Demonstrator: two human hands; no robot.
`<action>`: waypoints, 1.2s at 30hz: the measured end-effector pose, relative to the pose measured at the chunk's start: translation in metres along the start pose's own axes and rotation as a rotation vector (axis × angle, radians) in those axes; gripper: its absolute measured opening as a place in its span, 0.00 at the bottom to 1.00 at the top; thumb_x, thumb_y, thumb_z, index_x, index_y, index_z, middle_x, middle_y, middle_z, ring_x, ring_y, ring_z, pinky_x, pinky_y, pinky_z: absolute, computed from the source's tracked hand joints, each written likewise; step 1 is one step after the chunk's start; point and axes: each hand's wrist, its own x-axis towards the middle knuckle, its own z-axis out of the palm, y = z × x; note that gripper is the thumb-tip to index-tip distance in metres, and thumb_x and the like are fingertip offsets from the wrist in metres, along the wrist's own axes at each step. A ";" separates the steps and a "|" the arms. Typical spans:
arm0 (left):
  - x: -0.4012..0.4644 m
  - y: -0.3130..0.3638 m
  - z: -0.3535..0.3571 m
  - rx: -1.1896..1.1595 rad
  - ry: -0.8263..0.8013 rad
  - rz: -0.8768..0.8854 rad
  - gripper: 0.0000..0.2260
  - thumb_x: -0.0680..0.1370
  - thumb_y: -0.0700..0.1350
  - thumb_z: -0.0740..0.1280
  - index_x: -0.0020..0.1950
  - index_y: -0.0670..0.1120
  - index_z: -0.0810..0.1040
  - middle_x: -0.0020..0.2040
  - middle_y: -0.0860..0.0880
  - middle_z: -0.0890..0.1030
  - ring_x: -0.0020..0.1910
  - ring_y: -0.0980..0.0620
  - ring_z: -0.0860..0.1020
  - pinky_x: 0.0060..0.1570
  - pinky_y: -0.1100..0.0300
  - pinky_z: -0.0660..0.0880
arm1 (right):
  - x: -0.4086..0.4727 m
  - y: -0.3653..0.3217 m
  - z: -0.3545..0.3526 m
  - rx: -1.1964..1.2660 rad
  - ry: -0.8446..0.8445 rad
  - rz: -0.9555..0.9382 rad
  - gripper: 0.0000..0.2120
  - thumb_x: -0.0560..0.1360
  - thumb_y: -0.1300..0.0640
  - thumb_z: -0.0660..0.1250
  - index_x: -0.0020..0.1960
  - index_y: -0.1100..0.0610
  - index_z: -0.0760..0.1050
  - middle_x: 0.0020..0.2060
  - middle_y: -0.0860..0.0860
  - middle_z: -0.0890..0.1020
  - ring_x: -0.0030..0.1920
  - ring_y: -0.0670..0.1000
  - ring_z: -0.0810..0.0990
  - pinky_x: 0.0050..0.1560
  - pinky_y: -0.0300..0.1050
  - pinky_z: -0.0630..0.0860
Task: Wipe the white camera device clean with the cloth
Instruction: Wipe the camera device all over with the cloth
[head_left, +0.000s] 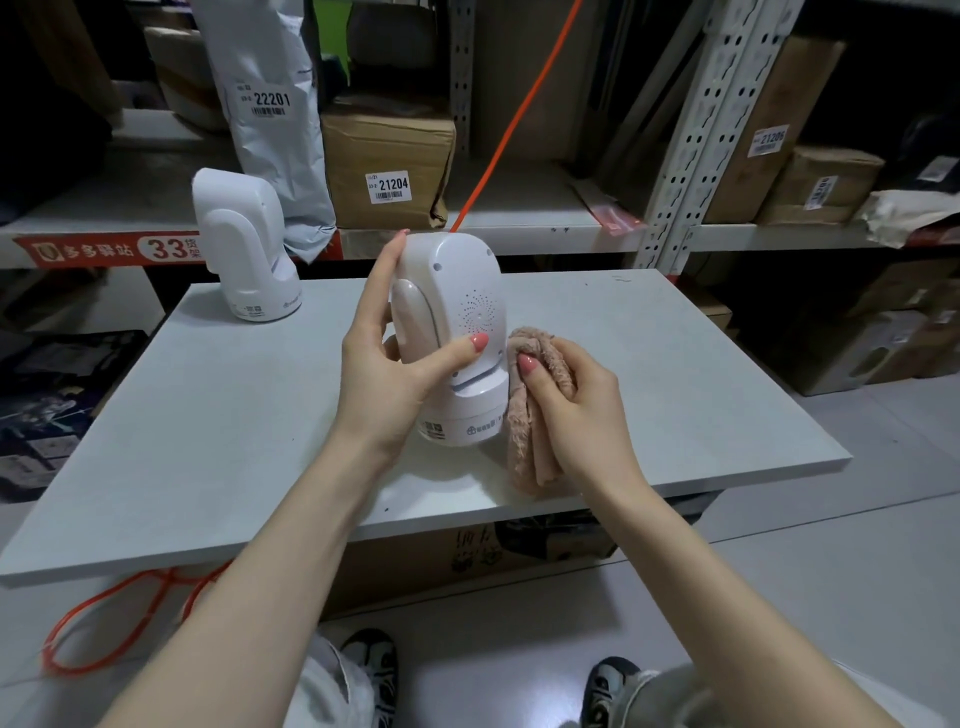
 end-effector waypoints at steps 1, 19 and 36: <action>0.000 0.000 0.000 0.000 0.010 0.011 0.38 0.66 0.40 0.77 0.68 0.65 0.65 0.65 0.61 0.74 0.55 0.68 0.74 0.53 0.63 0.76 | 0.000 0.002 -0.001 0.004 -0.025 0.029 0.11 0.79 0.59 0.65 0.60 0.56 0.79 0.53 0.50 0.83 0.56 0.49 0.81 0.62 0.54 0.75; 0.004 -0.003 0.011 0.043 -0.273 0.026 0.32 0.69 0.50 0.74 0.68 0.66 0.64 0.69 0.59 0.71 0.64 0.63 0.72 0.59 0.62 0.75 | 0.007 -0.021 -0.019 0.213 0.085 -0.090 0.07 0.79 0.59 0.65 0.52 0.49 0.79 0.48 0.46 0.84 0.52 0.44 0.82 0.55 0.43 0.78; 0.012 -0.004 -0.009 0.166 -0.215 0.055 0.21 0.74 0.55 0.66 0.67 0.65 0.69 0.69 0.52 0.72 0.68 0.54 0.70 0.66 0.57 0.70 | -0.009 -0.004 -0.006 0.102 -0.041 -0.065 0.08 0.78 0.61 0.68 0.55 0.53 0.78 0.52 0.48 0.83 0.55 0.45 0.80 0.59 0.44 0.76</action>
